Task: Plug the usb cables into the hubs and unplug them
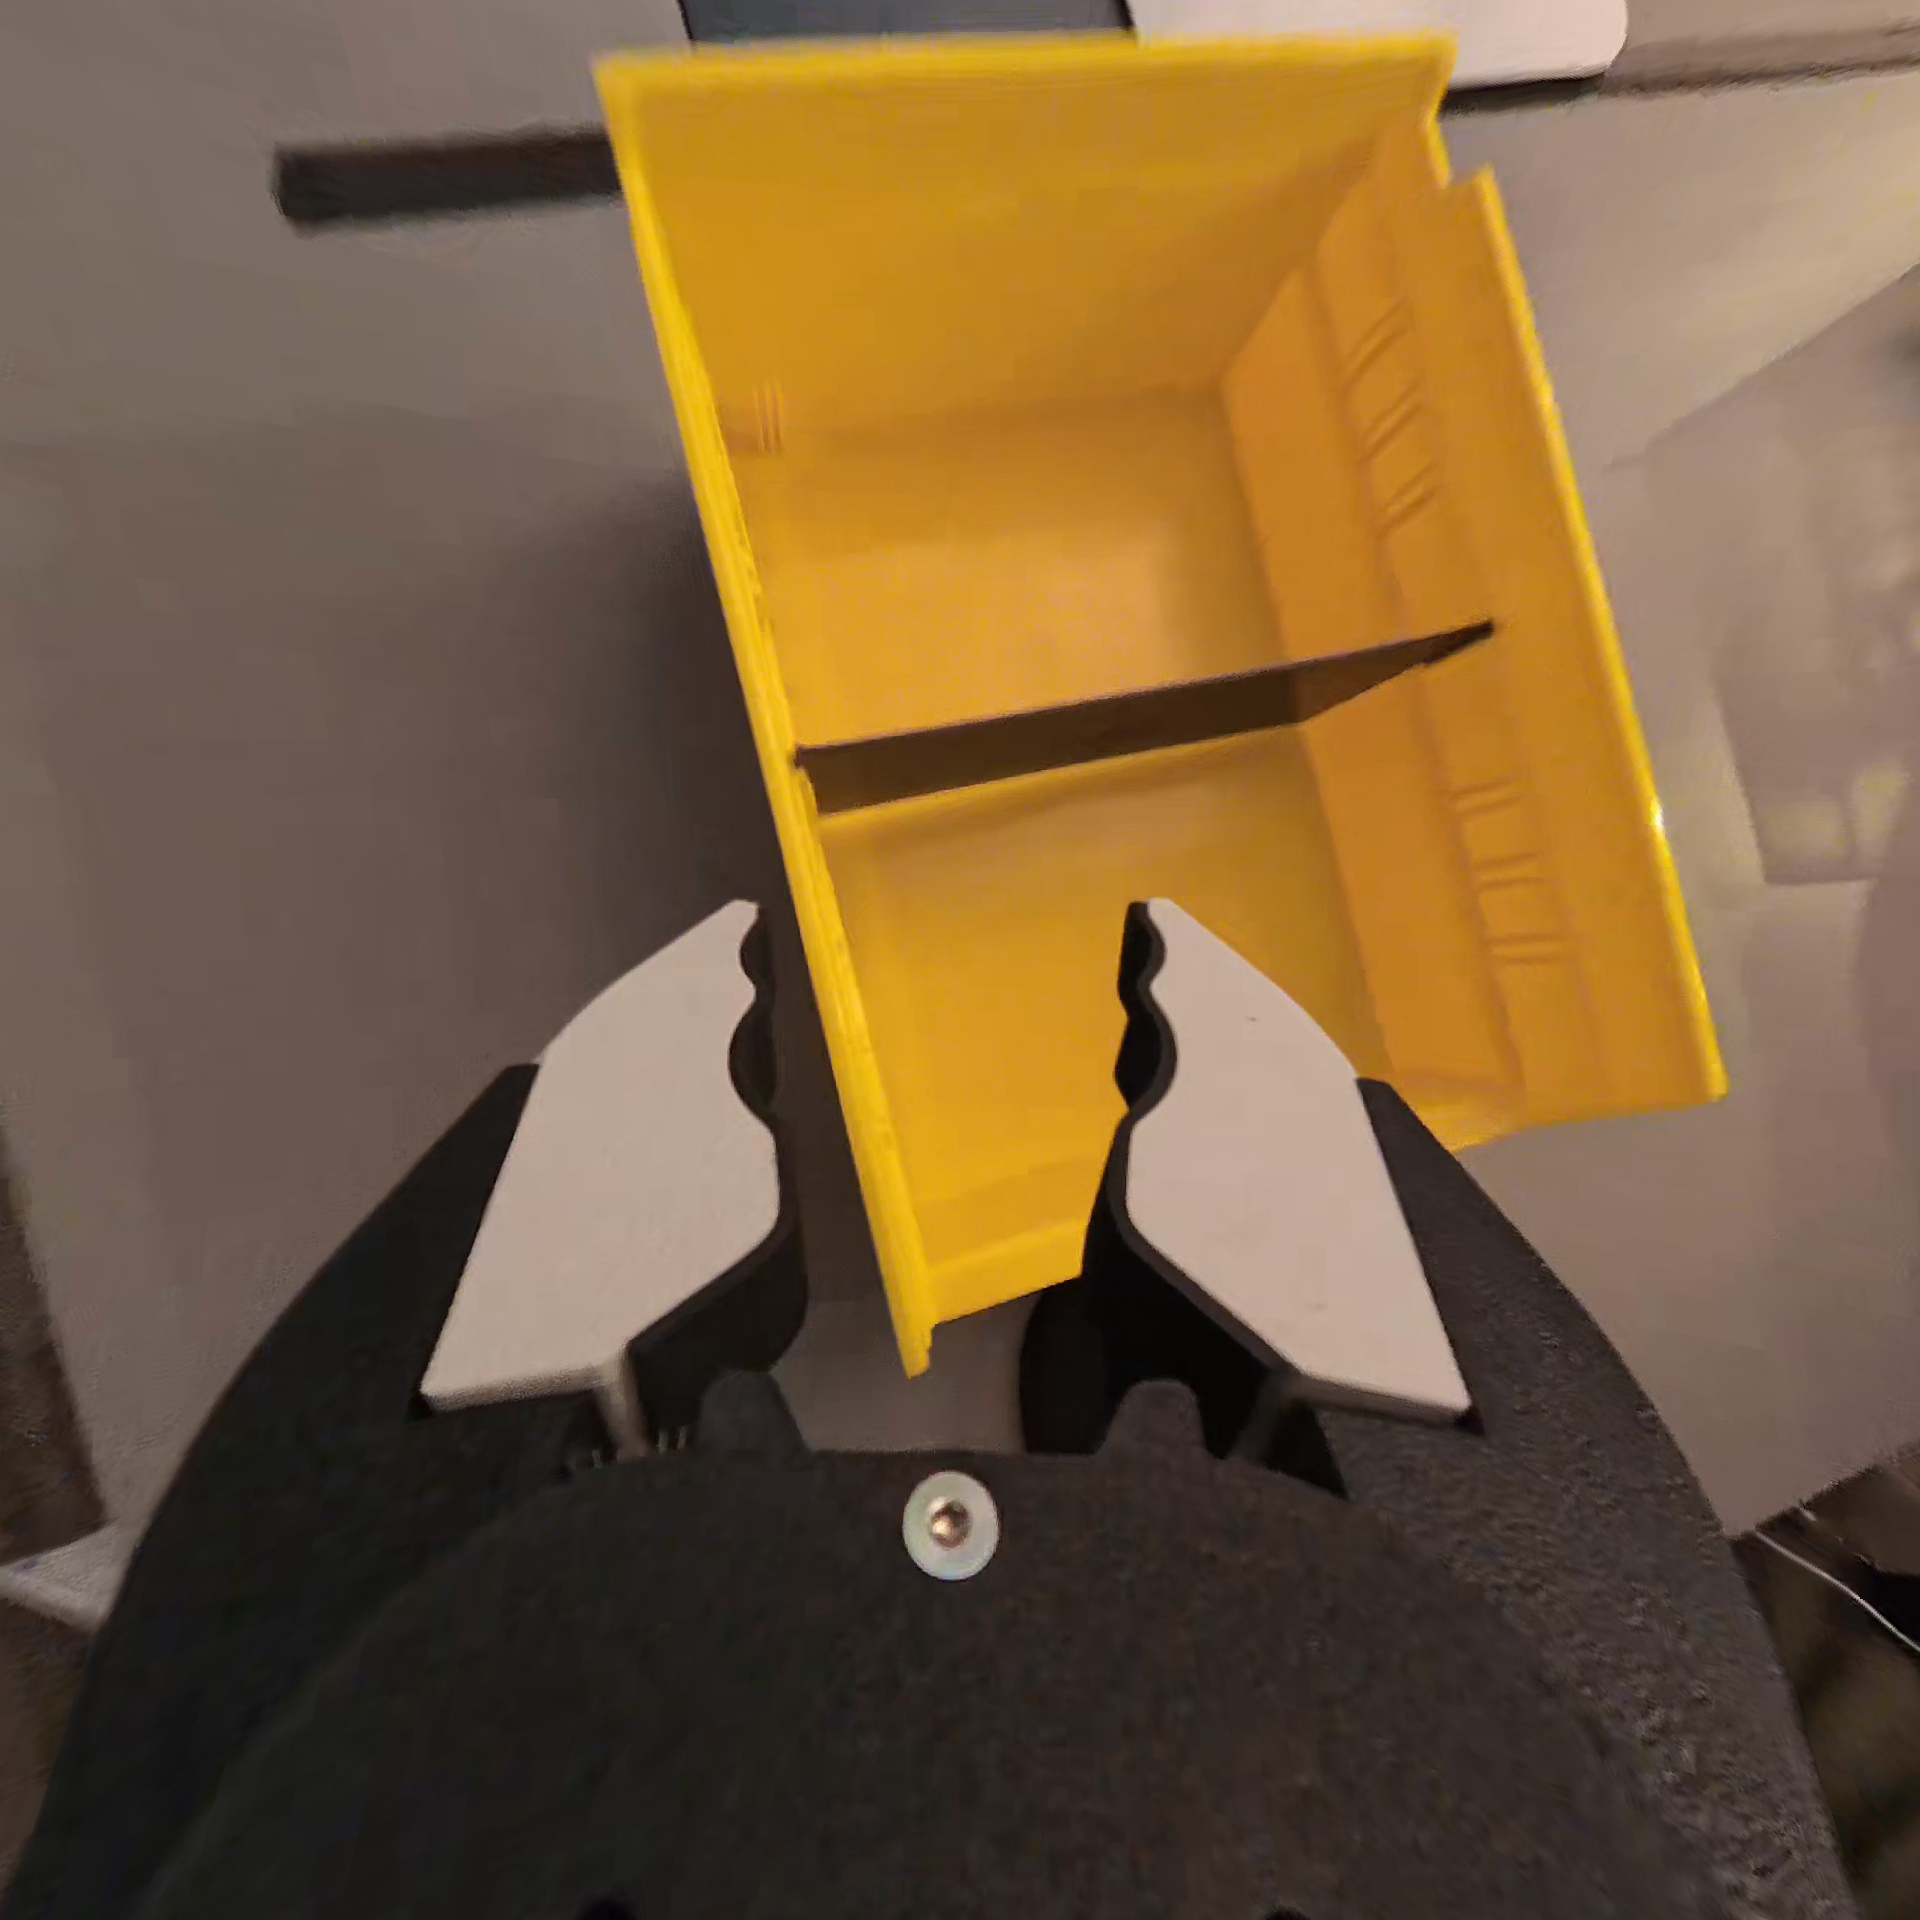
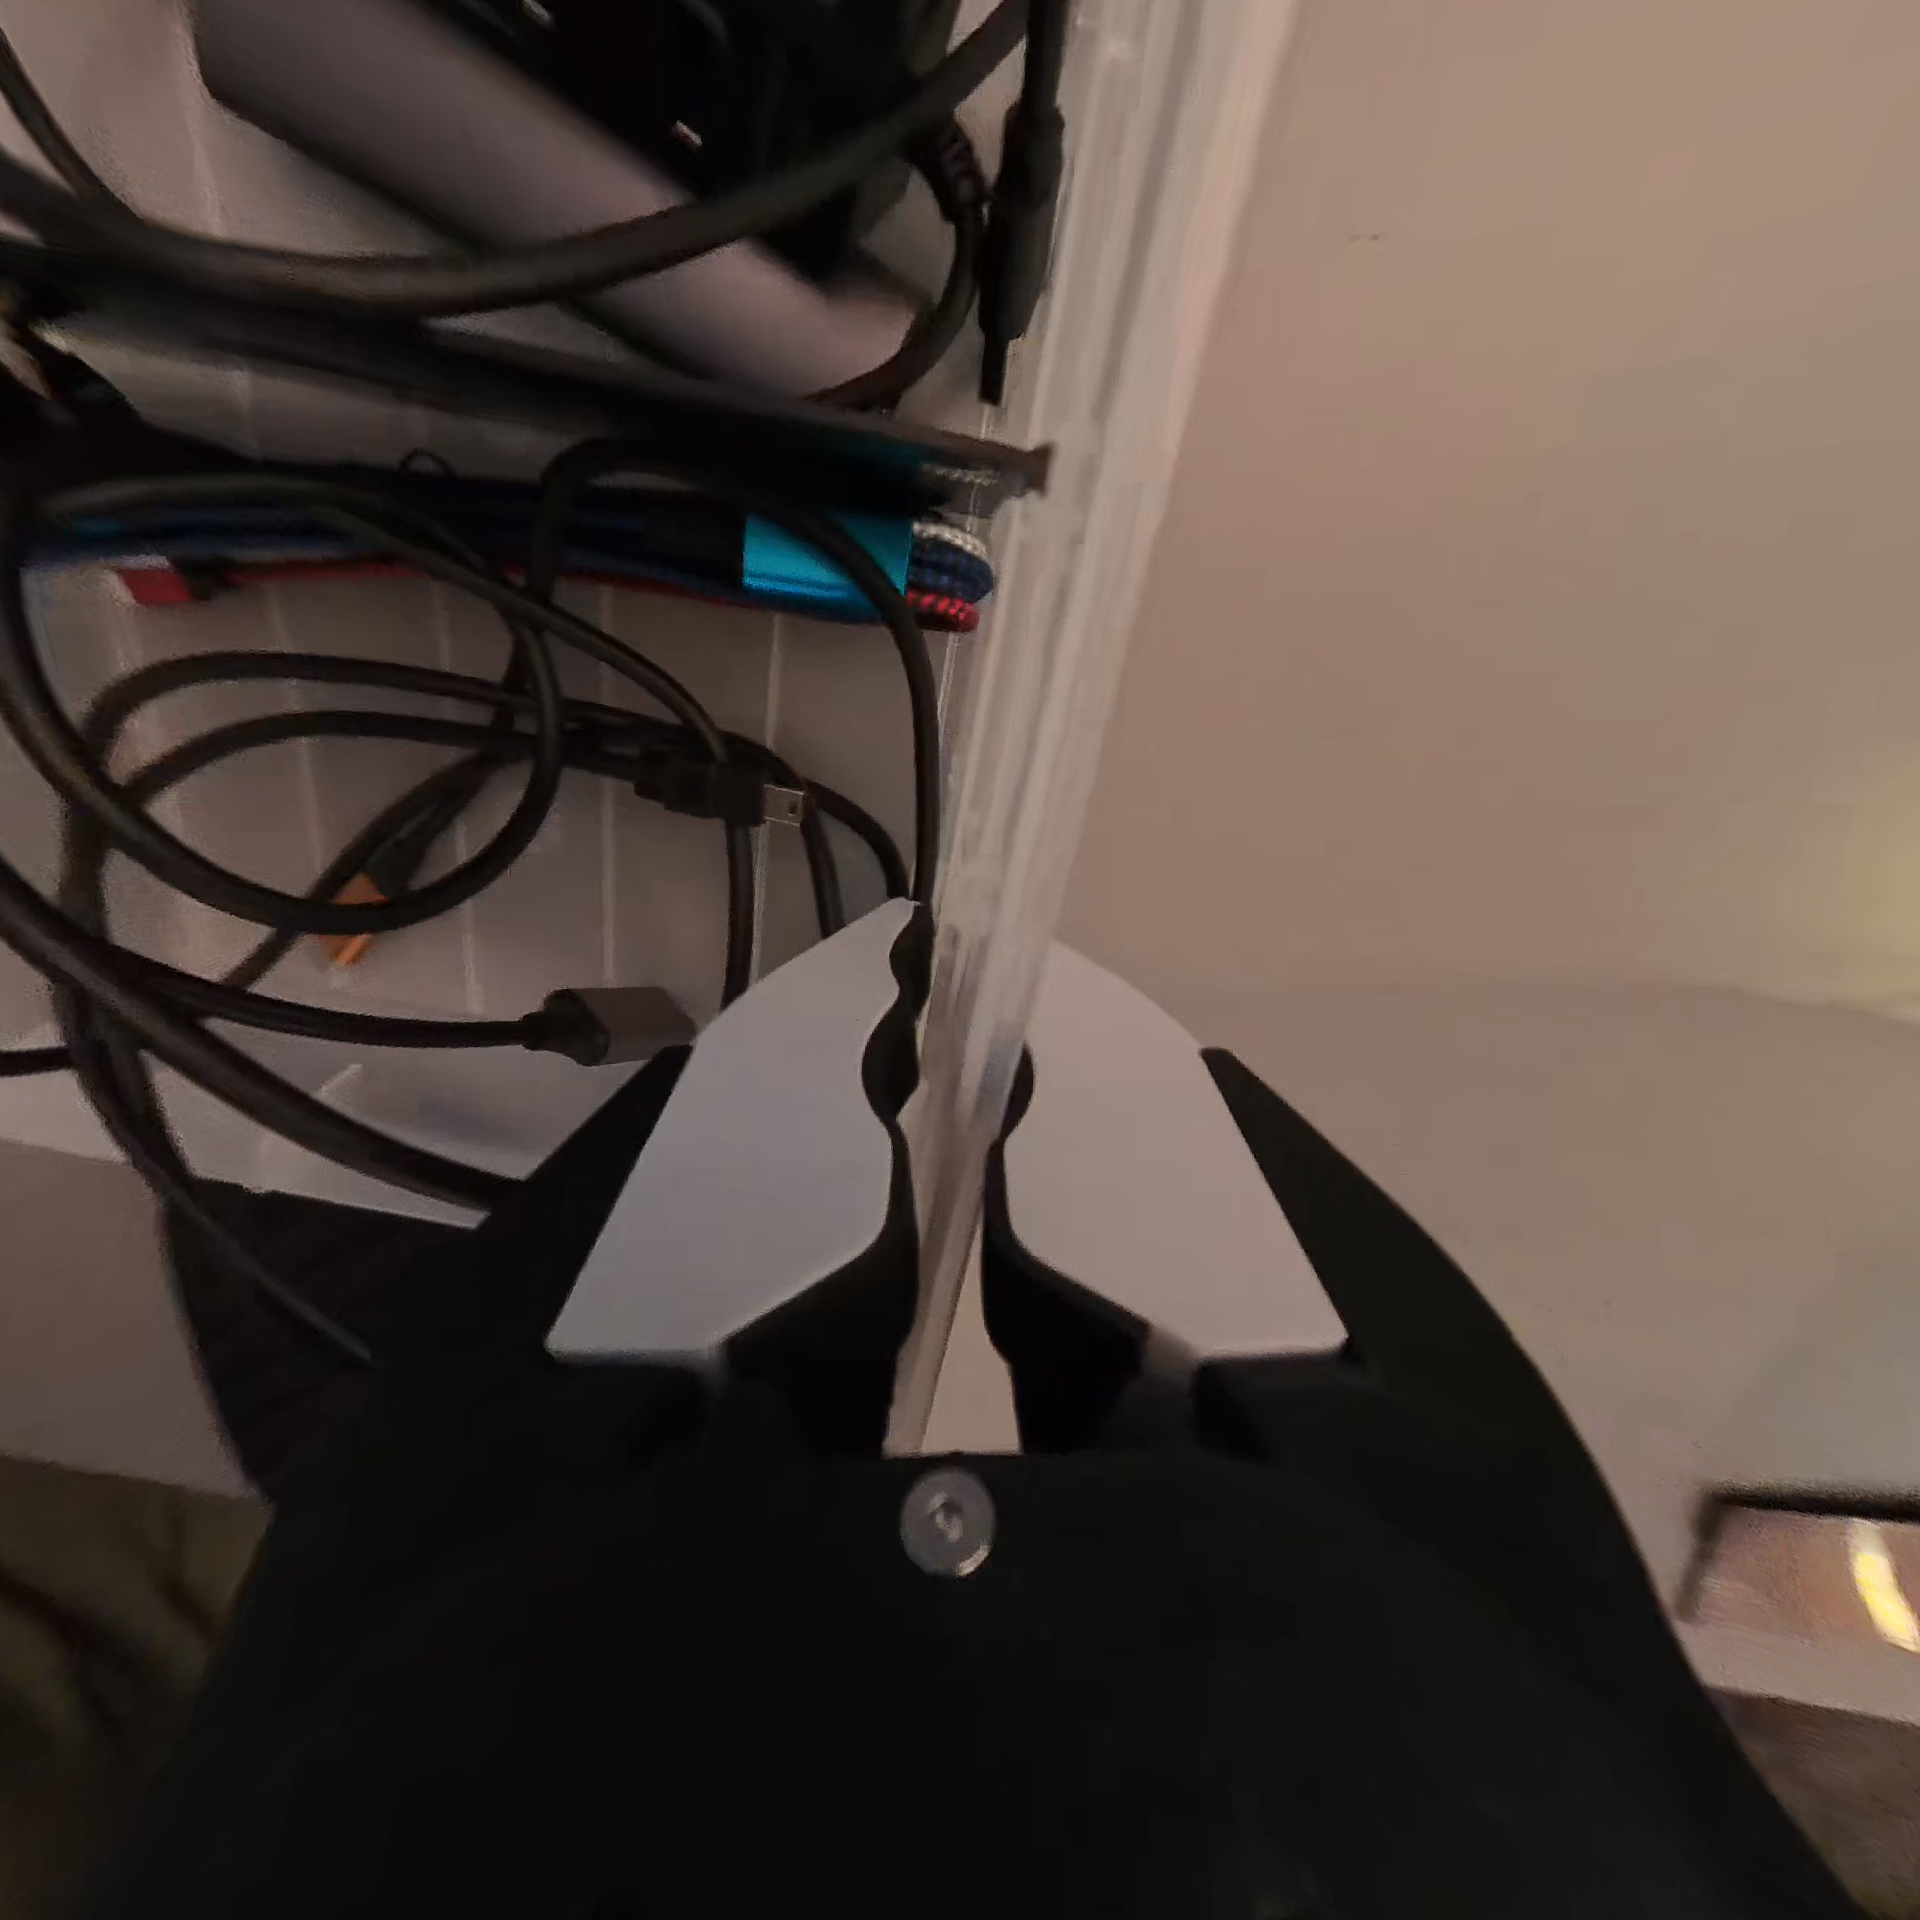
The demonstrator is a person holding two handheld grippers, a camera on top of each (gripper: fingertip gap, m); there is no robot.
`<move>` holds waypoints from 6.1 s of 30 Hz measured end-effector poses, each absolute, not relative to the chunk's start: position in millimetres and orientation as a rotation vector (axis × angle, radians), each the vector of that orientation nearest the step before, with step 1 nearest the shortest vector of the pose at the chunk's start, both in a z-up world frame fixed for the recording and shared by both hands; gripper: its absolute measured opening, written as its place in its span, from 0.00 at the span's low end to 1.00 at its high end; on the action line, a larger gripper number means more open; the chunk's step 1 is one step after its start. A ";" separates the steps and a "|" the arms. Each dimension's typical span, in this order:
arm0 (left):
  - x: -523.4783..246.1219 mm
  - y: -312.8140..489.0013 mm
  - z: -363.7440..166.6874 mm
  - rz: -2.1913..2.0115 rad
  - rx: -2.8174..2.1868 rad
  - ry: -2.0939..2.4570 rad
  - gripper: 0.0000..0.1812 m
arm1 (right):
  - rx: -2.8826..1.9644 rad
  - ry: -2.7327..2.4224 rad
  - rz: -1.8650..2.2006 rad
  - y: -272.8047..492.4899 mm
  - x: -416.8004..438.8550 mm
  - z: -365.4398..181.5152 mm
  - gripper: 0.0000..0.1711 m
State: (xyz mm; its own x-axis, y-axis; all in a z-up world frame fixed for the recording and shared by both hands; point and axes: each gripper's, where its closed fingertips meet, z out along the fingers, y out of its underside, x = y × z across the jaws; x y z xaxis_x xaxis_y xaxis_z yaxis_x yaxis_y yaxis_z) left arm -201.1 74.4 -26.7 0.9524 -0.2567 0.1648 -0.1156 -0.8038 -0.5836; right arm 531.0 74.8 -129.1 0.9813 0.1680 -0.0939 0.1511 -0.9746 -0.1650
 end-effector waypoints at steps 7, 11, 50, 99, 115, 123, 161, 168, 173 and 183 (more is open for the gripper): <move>-213.1 57.9 -68.4 -0.288 -2.694 0.230 0.23 | -2.944 -0.307 0.158 71.2 512.0 -128.5 0.05; -223.9 51.4 -86.9 -0.161 -2.772 0.241 0.23 | -2.935 -0.316 0.151 69.7 491.1 -128.0 0.05; -140.2 47.3 -79.9 -0.115 -2.465 0.411 0.22 | -2.525 -0.751 0.519 90.6 62.5 -41.4 0.22; -27.5 -27.8 74.8 -0.303 -1.886 0.605 0.23 | -2.793 -0.242 0.565 101.8 329.1 138.4 0.04; 131.7 83.1 -50.6 -0.686 -2.386 0.707 0.36 | -2.889 0.236 0.164 47.1 625.8 -55.5 0.04; 129.4 94.6 -85.8 -0.392 -2.663 0.887 0.32 | -2.917 0.130 0.248 69.7 610.7 -105.1 0.05; -129.7 158.8 -84.7 -0.362 -2.803 0.131 0.03 | -2.971 0.015 0.367 85.4 499.6 -128.7 0.05; -206.0 131.1 -83.6 -0.318 -2.767 -0.061 0.02 | -2.969 -0.033 0.355 85.8 486.2 -128.5 0.05; -232.5 118.1 -83.3 -0.246 -2.725 -0.018 0.02 | -2.948 -0.060 0.395 86.2 483.3 -128.0 0.06; -254.1 110.8 -83.6 -0.194 -2.693 0.127 0.02 | -2.966 -0.135 0.282 85.3 487.4 -129.2 0.05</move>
